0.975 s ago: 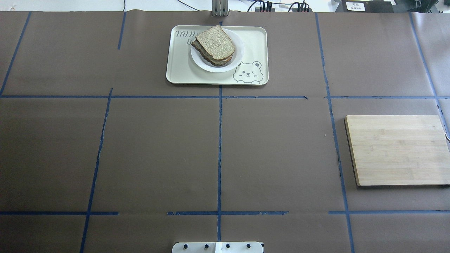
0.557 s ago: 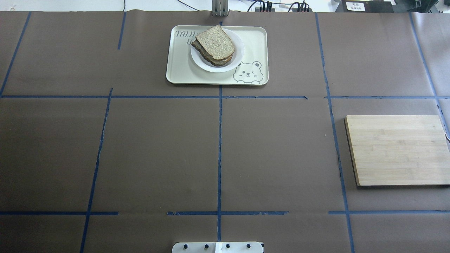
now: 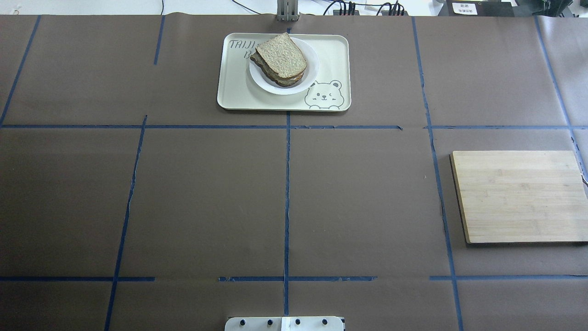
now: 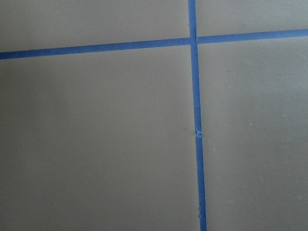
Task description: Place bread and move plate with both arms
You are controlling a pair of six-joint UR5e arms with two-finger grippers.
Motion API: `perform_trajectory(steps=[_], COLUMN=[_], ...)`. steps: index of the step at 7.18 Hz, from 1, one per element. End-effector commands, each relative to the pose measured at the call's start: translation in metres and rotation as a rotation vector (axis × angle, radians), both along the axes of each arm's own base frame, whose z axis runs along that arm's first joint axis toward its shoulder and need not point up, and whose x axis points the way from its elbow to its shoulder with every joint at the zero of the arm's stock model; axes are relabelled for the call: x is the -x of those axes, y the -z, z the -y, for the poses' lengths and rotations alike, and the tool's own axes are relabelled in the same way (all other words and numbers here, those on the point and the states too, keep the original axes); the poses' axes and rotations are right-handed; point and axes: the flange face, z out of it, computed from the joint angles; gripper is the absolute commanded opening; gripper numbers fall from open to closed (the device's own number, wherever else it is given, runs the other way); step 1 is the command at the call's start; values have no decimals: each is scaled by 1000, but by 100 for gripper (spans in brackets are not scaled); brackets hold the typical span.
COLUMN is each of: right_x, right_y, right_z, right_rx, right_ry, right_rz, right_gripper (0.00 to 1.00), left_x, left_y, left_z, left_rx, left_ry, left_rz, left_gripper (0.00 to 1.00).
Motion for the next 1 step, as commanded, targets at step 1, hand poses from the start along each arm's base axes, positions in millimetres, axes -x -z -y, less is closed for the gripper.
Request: perform_trajectory(steps=[1], right_x=[0], right_y=[1], right_z=[-1], right_rx=[-3], right_ry=[-1], right_rz=[6], right_gripper=[100], left_x=[0], left_y=[0], left_z=[0], left_rx=[-2], left_ry=[-1], left_rz=[1], left_gripper=[100])
